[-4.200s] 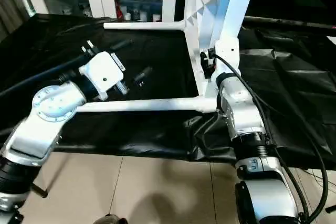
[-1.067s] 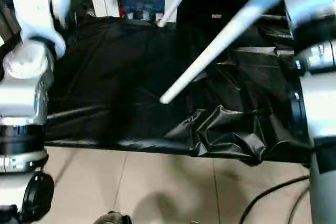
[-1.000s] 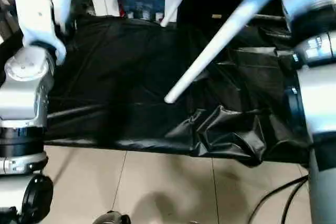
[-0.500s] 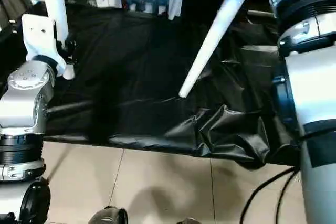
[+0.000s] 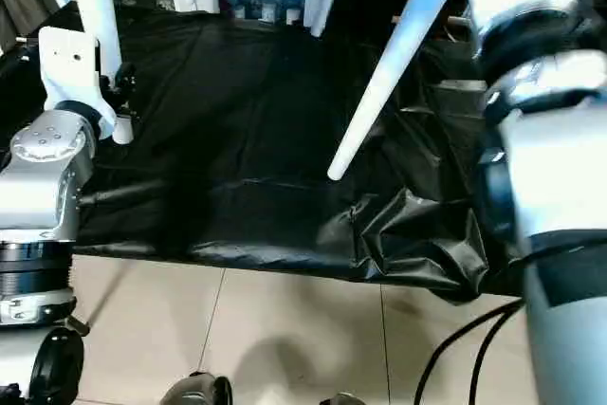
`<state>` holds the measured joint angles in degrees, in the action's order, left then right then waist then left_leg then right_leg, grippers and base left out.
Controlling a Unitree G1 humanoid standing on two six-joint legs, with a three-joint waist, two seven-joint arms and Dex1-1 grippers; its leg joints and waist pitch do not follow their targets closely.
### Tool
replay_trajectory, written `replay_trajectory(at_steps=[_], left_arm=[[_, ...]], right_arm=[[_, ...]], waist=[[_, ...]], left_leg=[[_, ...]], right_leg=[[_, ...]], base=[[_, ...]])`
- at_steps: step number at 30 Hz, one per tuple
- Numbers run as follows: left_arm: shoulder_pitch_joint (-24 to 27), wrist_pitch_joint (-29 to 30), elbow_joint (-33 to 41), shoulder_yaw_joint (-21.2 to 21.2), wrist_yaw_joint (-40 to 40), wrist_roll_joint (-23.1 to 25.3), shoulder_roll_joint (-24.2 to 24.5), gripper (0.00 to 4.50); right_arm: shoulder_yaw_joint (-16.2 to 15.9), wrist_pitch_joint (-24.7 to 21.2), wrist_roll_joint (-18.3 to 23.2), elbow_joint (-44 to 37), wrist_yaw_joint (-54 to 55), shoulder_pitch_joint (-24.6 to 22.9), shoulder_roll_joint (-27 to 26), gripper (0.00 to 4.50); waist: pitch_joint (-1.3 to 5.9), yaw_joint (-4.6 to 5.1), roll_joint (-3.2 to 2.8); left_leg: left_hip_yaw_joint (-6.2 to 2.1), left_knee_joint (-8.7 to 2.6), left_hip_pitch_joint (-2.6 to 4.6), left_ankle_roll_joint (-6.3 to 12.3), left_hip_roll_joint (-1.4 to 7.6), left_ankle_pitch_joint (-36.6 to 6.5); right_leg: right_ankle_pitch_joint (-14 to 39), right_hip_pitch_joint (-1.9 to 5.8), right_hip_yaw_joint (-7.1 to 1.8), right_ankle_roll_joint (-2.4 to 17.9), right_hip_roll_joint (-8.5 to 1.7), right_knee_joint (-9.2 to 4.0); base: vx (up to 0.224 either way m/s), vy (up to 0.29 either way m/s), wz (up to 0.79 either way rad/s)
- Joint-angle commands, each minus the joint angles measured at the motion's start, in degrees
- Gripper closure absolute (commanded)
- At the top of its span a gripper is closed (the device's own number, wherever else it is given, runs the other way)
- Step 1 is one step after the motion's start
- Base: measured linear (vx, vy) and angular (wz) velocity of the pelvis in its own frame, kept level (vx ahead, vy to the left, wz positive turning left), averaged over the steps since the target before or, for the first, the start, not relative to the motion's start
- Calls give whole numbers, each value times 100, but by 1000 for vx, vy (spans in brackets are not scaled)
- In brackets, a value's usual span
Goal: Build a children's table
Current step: Flip table
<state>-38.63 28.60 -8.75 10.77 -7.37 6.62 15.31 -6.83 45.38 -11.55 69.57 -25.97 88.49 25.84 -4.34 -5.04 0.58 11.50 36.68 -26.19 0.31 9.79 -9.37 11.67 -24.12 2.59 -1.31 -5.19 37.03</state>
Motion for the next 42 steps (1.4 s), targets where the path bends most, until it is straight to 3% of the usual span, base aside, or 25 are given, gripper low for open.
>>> replay_trajectory(at_steps=[1, 4, 5, 9, 12, 14, 16, 17, 18, 19, 21, 24, 25, 26, 29, 30, 31, 32, 33, 34, 35, 38, 39, 40, 42], left_arm=[[8, -134, -14, -233, -116, 39, 81, 293], [33, -172, -73, -256, -122, 34, 110, 293], [45, -176, -94, -261, -121, 29, 114, 293], [57, -181, -113, -281, -116, 23, 106, 293], [55, -196, -131, -296, -109, 9, 108, 293], [105, -232, -227, -306, -97, 1, 133, 293], [120, -236, -244, -307, -101, 2, 137, 293], [163, -253, -269, -318, -130, -7, 141, 293], [188, -260, -278, -324, -148, -12, 145, 293], [231, -272, -290, -337, -181, -24, 154, 293], [330, -389, -377, -475, -342, 34, 252, 293], [416, -519, -497, -615, -550, 78, 362, 293], [457, -662, -725, -734, -724, 109, 451, 293], [462, -724, -845, -777, -773, 134, 490, 293], [457, -891, -1115, -866, -868, 178, 566, 293], [457, -1100, -1360, -950, -1032, 174, 625, 293], [457, -1182, -1449, -978, -1096, 168, 642, 293], [431, -1470, -1750, -1039, -1210, 190, 697, 293], [426, -1503, -1786, -1043, -1223, 189, 702, 293], [373, -1867, -2176, -1065, -1371, 170, 742, 293], [336, -2053, -2401, -1084, -1486, 154, 765, 293], [273, -2328, -2808, -1124, -1668, 146, 786, 293], [225, -2537, -3095, -1163, -1696, 198, 827, 237], [201, -2628, -3258, -1175, -1722, 220, 859, 223], [211, -2641, -3323, -1095, -1808, 131, 875, 213]], right_arm=[[278, 338, 507, -600, -267, -31, -131, 0], [345, 421, 769, -772, -462, -224, -291, 0], [335, 529, 820, -845, -424, -318, -343, 0], [340, 644, 896, -970, -395, -453, -404, 0], [397, 608, 997, -1023, -549, -511, -428, 0], [510, 26, 1704, -1609, -1308, -997, -610, 0], [508, -118, 1837, -1728, -1451, -1108, -646, 0], [469, -290, 1939, -1941, -1499, -1354, -685, 0], [453, -396, 2005, -2063, -1519, -1487, -710, 0], [425, -571, 2117, -2274, -1544, -1713, -752, 0], [424, -884, 2342, -2839, -1250, -2384, -915, 0], [458, -1162, 2465, -3339, -845, -3031, -1066, 0], [502, -1506, 2475, -3881, -558, -3725, -1229, 0], [499, -1633, 2461, -4094, -441, -4022, -1301, 0], [490, -1973, 2504, -4542, -315, -4588, -1446, 0], [456, -2206, 2483, -4842, -198, -5038, -1537, 0], [444, -2274, 2472, -4929, -147, -5188, -1567, 0], [417, -2617, 2553, -5190, 50, -5561, -1654, 0], [409, -2678, 2565, -5224, 73, -5605, -1658, 0], [299, -3463, 2656, -5510, 294, -6057, -1667, 0], [246, -3810, 2612, -5638, 417, -6309, -1656, 0], [244, -3998, 2560, -5775, 547, -6617, -1699, 0], [310, -4135, 2569, -5966, 672, -6745, -1759, 0], [365, -4249, 2593, -6107, 747, -6810, -1794, 0], [435, -4260, 2552, -6167, 816, -6848, -1796, 0]], waist=[[569, 33, -101], [554, 29, -118], [555, 27, -154], [539, 47, -150], [535, 57, -155], [526, 50, -125], [520, 53, -126], [534, 58, -94], [540, 38, -113], [541, 23, -91], [542, 18, -53], [553, 34, -67], [534, 8, -63], [526, 9, -93], [549, 28, -98], [526, 39, -89], [512, 32, -107], [502, 37, -89], [483, 28, -96], [460, 28, -91], [459, 22, -67], [448, 43, -60], [477, 49, -50], [472, 53, -80], [471, 96, -42]], left_leg=[[-170, -331, 322, 470, 299, -745], [-177, -353, 338, 496, 321, -847], [-189, -373, 365, 397, 330, -1022], [-200, -438, 395, 72, 330, -1499], [-206, -456, 397, -58, 321, -1752], [-201, -466, 389, 6, 317, -1831], [-218, -495, 389, 36, 326, -1817], [-215, -490, 395, 21, 334, -1790], [-210, -486, 411, 9, 336, -1692], [-204, -487, 412, 31, 333, -1575], [-193, -502, 414, 6, 335, -1517], [-208, -529, 447, -130, 331, -1564], [-196, -536, 462, -179, 323, -1580], [-213, -579, 461, -271, 325, -1740], [-247, -625, 518, -538, 336, -2172], [-243, -628, 518, -581, 323, -2298], [-238, -650, 545, -663, 323, -2569], [-263, -669, 547, -733, 320, -2783], [-260, -679, 573, -762, 319, -2940], [-295, -716, 635, -842, 322, -3255], [-284, -732, 660, -856, 326, -3317], [-330, -791, 666, -978, 324, -3592], [-359, -812, 680, -1067, 340, -3767], [-368, -818, 678, -1077, 334, -3767], [-391, -841, 639, -1078, 334, -3793]], right_leg=[[-942, 268, -153, 1747, -229, -209], [-783, 249, -150, 1731, -234, -221], [-573, 239, -139, 1723, -228, -234], [-159, 229, -139, 1625, -222, -278], [-16, 221, -146, 1542, -229, -302], [36, 235, -162, 1468, -246, -325], [65, 245, -157, 1423, -249, -338], [67, 240, -158, 1446, -260, -334], [3, 232, -160, 1479, -268, -331], [-53, 249, -158, 1497, -266, -338], [4, 254, -160, 1471, -275, -344], [178, 242, -167, 1376, -268, -359], [259, 218, -180, 1320, -257, -395], [416, 220, -184, 1219, -263, -395], [636, 201, -167, 1106, -251, -425], [726, 177, -183, 1073, -247, -463], [968, 136, -191, 1014, -264, -483], [1263, 144, -193, 928, -282, -524], [1438, 112, -203, 880, -284, -562], [1795, 97, -203, 789, -275, -628], [1834, 88, -209, 773, -270, -641], [2076, 119, -198, 714, -319, -691], [2150, 125, -188, 674, -342, -684], [2124, 125, -189, 667, -337, -688], [2119, 141, -186, 604, -337, -682]], base=[[0, 0, 0], [0, 0, 0], [0, 0, 0], [0, 0, 0], [0, 0, 0], [0, 0, 0], [0, 0, 0], [0, 0, 0], [0, 0, 0], [0, 0, 0], [0, 0, 0], [0, 0, 0], [0, 0, 0], [0, 0, 0], [0, 0, 0], [0, 0, 0], [0, 0, 0], [0, 0, 0], [0, 0, 0], [0, 0, 0], [0, 0, 0], [0, 0, 0], [0, 0, 0], [0, 0, 0], [0, 0, 0]])
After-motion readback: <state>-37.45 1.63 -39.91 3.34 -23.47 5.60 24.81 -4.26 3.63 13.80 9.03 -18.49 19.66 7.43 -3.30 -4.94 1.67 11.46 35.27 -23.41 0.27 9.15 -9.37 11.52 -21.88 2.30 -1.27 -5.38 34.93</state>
